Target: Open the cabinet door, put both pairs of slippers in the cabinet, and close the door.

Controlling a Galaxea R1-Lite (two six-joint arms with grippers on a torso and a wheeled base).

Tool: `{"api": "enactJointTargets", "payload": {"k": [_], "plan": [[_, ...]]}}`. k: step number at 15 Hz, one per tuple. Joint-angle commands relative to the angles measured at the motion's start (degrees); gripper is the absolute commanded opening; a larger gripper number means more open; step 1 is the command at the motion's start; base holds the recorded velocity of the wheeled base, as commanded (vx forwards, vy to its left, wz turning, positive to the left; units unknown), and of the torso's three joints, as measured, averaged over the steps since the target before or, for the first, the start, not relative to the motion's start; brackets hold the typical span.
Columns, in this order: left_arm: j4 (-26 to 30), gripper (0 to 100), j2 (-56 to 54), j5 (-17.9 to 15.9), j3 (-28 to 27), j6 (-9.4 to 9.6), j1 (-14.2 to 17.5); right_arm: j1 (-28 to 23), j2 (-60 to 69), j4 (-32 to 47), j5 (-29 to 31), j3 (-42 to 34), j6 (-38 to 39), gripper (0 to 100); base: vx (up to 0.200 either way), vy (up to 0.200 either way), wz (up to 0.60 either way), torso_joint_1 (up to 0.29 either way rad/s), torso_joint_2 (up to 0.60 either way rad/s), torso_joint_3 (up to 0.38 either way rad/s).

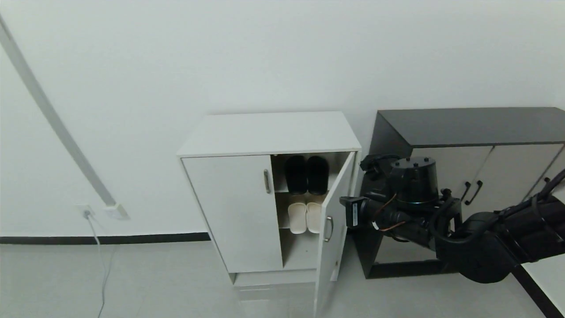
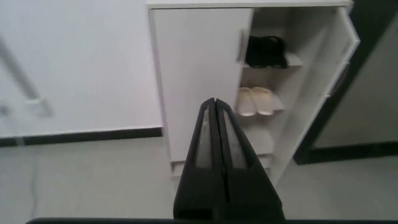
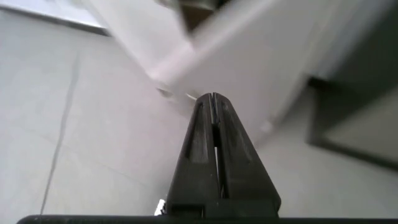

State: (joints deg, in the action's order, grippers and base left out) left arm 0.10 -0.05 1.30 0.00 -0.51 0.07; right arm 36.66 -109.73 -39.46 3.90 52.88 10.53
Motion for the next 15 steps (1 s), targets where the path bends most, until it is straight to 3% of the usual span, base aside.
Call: {"api": "enactJointTargets", "payload": {"k": [1,10,15], "plan": [[-0.01,0,0.05,0.01,0.0,-0.1,0.01,-0.18,0.3,-1.5,-0.56,-0.76,-0.07,0,0.0,0.0,0.0,0.0,0.0,0.0],[-0.01,0,0.05,-0.25,0.0,0.42,0.01,-2.38,6.19,-2.64,2.78,-7.0,-6.49,0,0.0,0.0,0.0,0.0,0.0,0.0],[-0.01,0,0.05,-0.34,0.0,0.16,0.01,-5.19,9.0,0.61,2.87,-13.42,-10.8,0,0.2,0.0,0.0,0.001,0.0,0.004]]}}
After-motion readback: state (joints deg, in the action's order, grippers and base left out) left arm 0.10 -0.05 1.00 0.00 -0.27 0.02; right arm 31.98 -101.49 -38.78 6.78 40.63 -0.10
